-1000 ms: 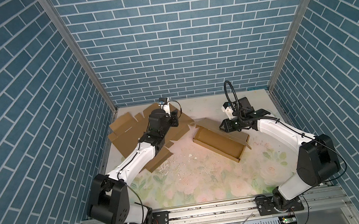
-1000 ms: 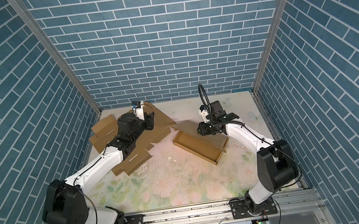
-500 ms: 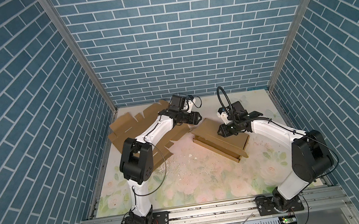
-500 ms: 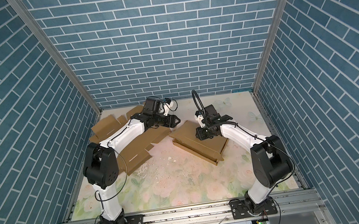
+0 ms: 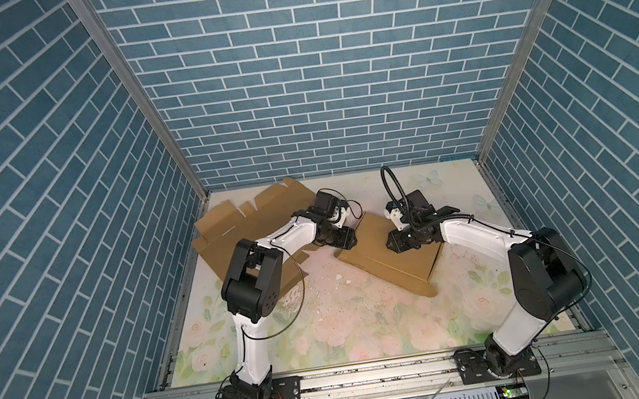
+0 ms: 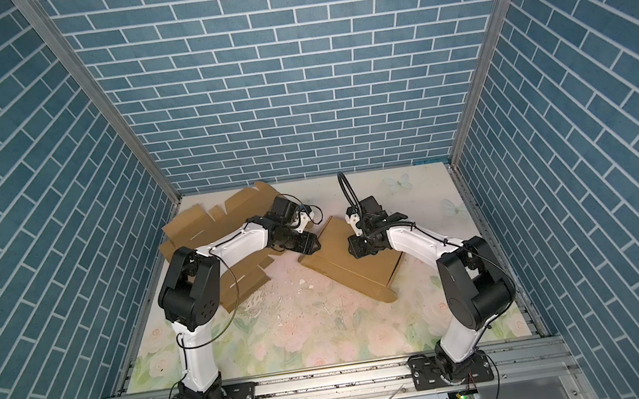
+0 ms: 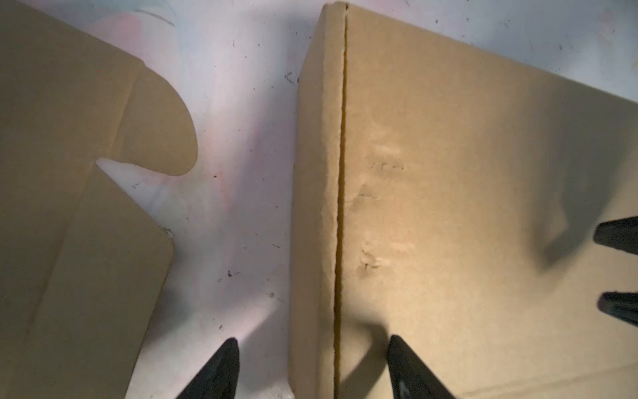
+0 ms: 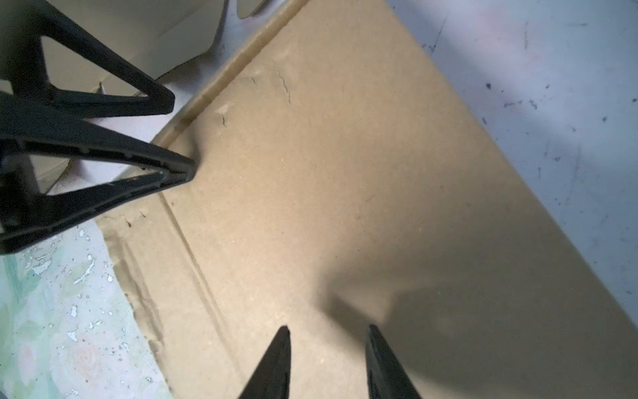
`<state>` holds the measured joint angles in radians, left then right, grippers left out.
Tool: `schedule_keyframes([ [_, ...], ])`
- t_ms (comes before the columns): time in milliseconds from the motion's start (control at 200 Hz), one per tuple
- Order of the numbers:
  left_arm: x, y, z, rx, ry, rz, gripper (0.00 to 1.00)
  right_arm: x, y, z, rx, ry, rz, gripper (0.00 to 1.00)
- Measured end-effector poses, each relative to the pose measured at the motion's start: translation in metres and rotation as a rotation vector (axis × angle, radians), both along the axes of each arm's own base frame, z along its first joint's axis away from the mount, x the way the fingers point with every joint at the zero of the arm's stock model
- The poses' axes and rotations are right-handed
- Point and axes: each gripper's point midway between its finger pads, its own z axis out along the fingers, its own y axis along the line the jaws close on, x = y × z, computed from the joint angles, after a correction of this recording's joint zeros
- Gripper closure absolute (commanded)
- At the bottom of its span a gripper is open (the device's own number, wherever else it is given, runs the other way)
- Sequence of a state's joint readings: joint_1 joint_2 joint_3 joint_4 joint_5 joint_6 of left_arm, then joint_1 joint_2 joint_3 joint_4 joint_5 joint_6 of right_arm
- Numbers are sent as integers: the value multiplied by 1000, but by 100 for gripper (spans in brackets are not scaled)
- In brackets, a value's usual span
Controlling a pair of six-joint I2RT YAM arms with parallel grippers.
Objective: Fold the paper box
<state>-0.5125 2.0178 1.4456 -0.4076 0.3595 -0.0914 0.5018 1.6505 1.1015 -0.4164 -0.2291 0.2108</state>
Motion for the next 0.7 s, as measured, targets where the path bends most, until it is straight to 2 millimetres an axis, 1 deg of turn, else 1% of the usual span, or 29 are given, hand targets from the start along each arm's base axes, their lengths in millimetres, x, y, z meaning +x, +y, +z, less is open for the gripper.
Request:
schedule_keyframes([
  [80, -4, 1, -1, -17, -4, 18, 33, -3, -7, 5, 11, -4, -39, 48],
  [150, -8, 1, -1, -39, -5, 38, 33, -5, -21, 18, 33, -23, -96, 43],
  [215, -13, 2, -1, -64, 3, 59, 34, -4, -43, 34, 62, -44, -183, 41],
  [265, -19, 2, -1, -84, 14, 73, 35, -1, -66, 47, 87, -61, -269, 40],
  [295, -23, 3, -1, -96, 22, 82, 35, 0, -79, 52, 103, -66, -318, 39],
  [345, -28, 3, -1, -112, 32, 99, 35, 0, -100, 55, 119, -64, -392, 37],
  [415, -38, 3, -2, -128, 46, 112, 37, -4, -127, 48, 121, -31, -489, 36],
  [490, -50, 3, -1, -143, 62, 126, 37, -14, -141, 31, 115, 32, -544, 33],
  [595, -66, 6, 2, -161, 79, 146, 37, -25, -143, 12, 129, 118, -566, 31],
  [700, -77, 10, 7, -173, 89, 161, 35, -23, -137, -3, 152, 176, -558, 31],
])
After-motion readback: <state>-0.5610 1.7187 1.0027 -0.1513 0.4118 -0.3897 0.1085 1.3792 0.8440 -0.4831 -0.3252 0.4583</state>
